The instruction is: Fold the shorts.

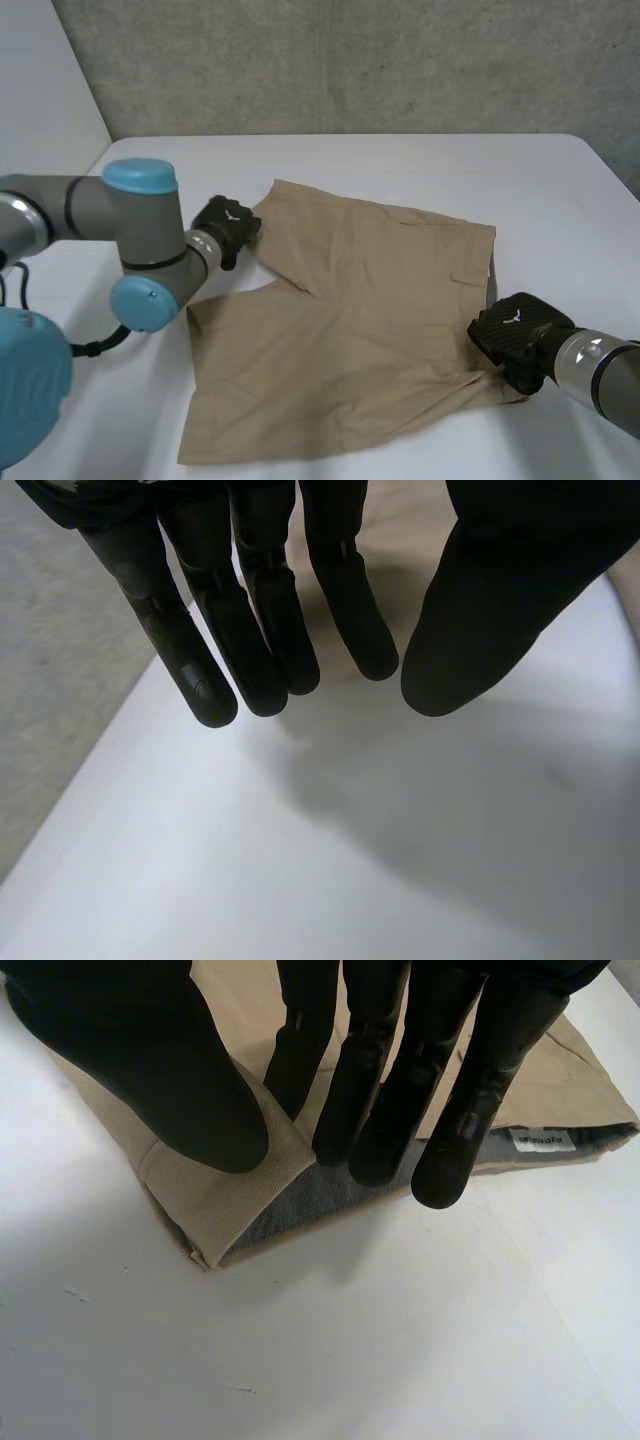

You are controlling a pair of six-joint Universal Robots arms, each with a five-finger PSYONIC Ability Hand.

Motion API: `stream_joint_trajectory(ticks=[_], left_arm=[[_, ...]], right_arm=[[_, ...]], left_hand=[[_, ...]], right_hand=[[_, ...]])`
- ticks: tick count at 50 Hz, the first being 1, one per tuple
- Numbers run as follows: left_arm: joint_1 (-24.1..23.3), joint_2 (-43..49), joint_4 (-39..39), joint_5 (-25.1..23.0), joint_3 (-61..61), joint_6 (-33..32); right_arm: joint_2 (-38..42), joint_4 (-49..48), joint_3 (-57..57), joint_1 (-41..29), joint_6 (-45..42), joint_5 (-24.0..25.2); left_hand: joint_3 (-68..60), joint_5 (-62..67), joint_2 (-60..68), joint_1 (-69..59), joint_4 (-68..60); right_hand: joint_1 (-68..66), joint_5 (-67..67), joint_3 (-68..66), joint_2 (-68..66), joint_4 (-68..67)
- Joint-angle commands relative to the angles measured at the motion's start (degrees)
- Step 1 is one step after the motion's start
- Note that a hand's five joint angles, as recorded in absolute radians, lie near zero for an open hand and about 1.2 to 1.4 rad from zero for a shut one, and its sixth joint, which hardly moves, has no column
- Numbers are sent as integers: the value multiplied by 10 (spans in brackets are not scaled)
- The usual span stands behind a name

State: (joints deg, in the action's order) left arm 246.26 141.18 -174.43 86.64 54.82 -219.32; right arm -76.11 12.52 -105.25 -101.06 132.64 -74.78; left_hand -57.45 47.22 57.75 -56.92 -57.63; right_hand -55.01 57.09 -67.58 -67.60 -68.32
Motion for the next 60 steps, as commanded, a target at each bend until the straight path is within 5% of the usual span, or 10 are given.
stream_joint_trajectory(ticks=[1, 7, 12, 17, 20, 23, 33, 42, 51, 60], left_arm=[[2, -71, 0, 27, 80, -6], [-7, -77, 0, 24, 91, -20], [-30, -82, -37, 20, 61, -15], [-44, -66, -112, 4, 32, -15], [-46, -31, -126, -55, 2, -15], [-45, 4, -106, -108, -37, -14], [-27, 103, 38, -120, -180, -27], [2, 123, 102, -120, -226, -37], [19, 114, 178, -108, -220, -33], [36, 61, 178, -47, -148, -37]], right_arm=[[0, 0, -1, 0, 0, 0], [-1, 0, 0, 0, 0, 0], [-1, 0, -3, 0, 0, 2], [0, 0, -5, 0, 0, 2], [0, -1, -7, 0, 0, 2], [0, -1, -8, 1, 0, 2], [0, -7, -11, 2, 0, 2], [0, -8, -12, 5, 0, 3], [0, -15, -13, 4, 0, 2], [-4, -16, -15, 4, 0, 2]], left_hand=[[-91, 94, 88, -96, -89], [-34, 37, 31, -40, -32], [290, -288, -293, 285, 292], [324, -322, -327, 319, 326], [321, -319, -324, 316, 323], [318, -315, -321, 312, 319], [318, -315, -321, 312, 319], [287, -285, -290, 282, 289], [-22, 24, 19, -27, -20], [-133, 136, 130, -139, -131]], right_hand=[[-250, 129, -124, -124, -117], [-250, 129, -124, -124, -117], [-250, 129, -124, -124, -117], [-250, 129, -124, -124, -117], [-250, 129, -124, -124, -117], [-250, 129, -124, -124, -117], [-250, 129, -124, -124, -117], [-250, 129, -124, -124, -117], [-250, 129, -124, -124, -117], [-250, 129, -124, -124, -117]])
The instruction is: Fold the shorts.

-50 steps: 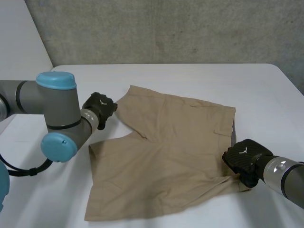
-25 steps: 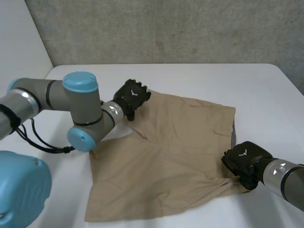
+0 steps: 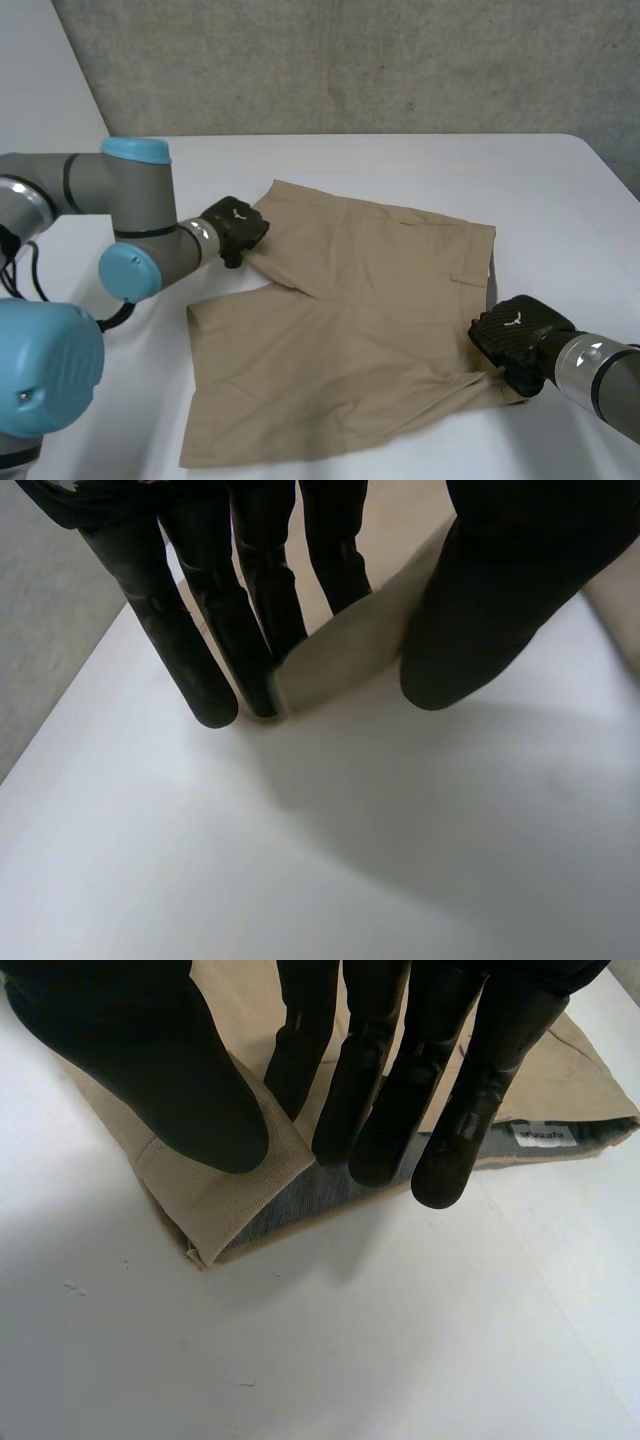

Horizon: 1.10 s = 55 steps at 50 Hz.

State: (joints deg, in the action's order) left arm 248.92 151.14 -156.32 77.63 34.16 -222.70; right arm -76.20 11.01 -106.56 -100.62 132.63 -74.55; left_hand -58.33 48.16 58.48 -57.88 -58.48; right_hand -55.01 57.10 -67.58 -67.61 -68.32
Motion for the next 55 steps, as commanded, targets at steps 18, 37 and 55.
stream_joint_trajectory(ticks=[18, 37, 55], left_arm=[[7, -107, -20, 48, 221, -3], [-12, -290, -110, 59, 308, 41], [-22, -582, -122, 51, 707, 279]], right_arm=[[-6, 0, -9, -1, -1, -2], [-10, -24, -6, -2, 52, -2], [1, -91, 25, -15, 199, -7]], left_hand=[[2, 0, -3, -3, 3], [182, -180, -183, 177, 183], [299, -298, -301, 295, 301]], right_hand=[[-250, 129, -124, -124, -117], [-250, 129, -124, -124, -117], [-250, 129, -124, -124, -117]])
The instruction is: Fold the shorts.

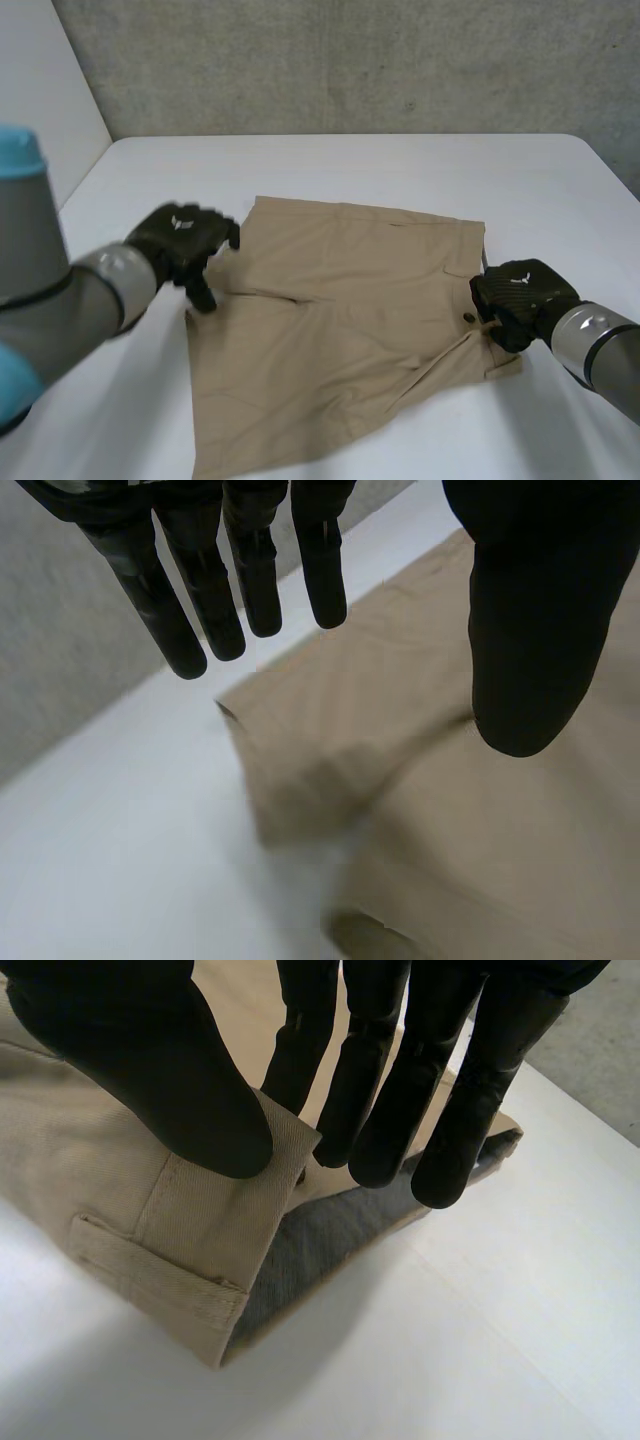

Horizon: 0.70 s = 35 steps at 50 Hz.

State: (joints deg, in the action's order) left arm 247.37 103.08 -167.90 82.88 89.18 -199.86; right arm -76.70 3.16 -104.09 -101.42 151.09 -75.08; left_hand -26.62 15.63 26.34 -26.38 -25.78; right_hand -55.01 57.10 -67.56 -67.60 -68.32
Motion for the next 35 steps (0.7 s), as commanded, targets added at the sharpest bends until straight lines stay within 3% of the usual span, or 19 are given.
stream_joint_trajectory(ticks=[1, 7, 21, 35], left_arm=[[-11, -112, -9, -2, 172, 54], [-44, -140, -54, 4, 260, 93], [-95, -115, -69, 12, 293, 161], [-144, -78, -95, 108, 288, 158]], right_arm=[[6, -16, -1, -7, 15, -2], [5, -42, -5, -9, 40, -9], [10, -51, -8, -17, 56, -9], [12, -61, -4, -12, 85, -9]], left_hand=[[-16, 26, 19, -18, -24], [-1, 11, 4, -3, -9], [-4, 14, 7, -7, -13], [-23, 32, 25, -25, -31]], right_hand=[[-250, 129, -124, -124, -117], [-250, 129, -124, -124, -117], [-250, 129, -124, -124, -117], [-250, 129, -124, -124, -117]])
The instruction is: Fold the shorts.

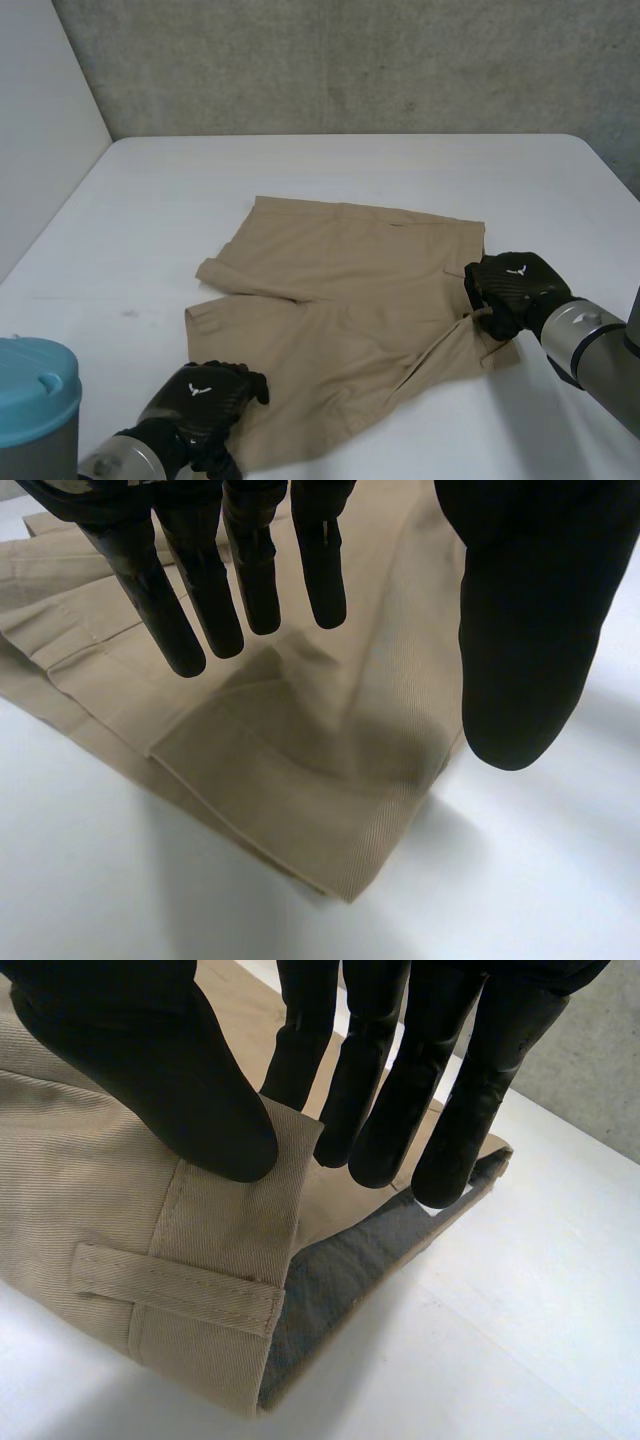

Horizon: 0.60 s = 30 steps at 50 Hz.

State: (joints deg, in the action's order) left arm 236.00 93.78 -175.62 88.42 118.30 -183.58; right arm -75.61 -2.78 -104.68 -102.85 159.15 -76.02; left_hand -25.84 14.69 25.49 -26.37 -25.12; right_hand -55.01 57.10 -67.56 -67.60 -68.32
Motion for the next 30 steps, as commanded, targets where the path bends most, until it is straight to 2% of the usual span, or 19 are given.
stream_joint_trajectory(ticks=[1, 11, 18, 19, 23, 24, 30], left_arm=[[-31, 16, -20, 56, -3, -5], [-34, 27, -22, 61, 1, -7], [-38, 41, -22, 62, 1, -8], [-38, 44, -22, 62, 1, -9], [-38, 47, -24, 62, -1, -9], [-37, 42, -27, 62, -4, -9], [-38, -3, -40, 78, -24, -14]], right_arm=[[1, -2, 1, 2, 5, 1], [1, -19, -1, 2, 5, -18], [1, -21, -1, 2, 5, -25], [1, -21, -1, 2, 5, -25], [1, -21, -2, 1, 5, -25], [1, -21, -2, 0, 5, -26], [-5, -7, -6, -4, -8, -22]], left_hand=[[-44, 55, 47, -38, -51], [-88, 99, 91, -82, -95], [-180, 192, 184, -175, -187], [-200, 212, 204, -195, -207], [-414, 425, 417, -408, -421], [-532, 544, 536, -527, -539], [-542, 553, 545, -536, -549]], right_hand=[[-250, 129, -124, -124, -117], [-250, 129, -124, -124, -117], [-250, 129, -124, -124, -117], [-250, 129, -124, -124, -117], [-250, 129, -124, -124, -117], [-250, 129, -124, -124, -117], [-250, 129, -124, -124, -117]])
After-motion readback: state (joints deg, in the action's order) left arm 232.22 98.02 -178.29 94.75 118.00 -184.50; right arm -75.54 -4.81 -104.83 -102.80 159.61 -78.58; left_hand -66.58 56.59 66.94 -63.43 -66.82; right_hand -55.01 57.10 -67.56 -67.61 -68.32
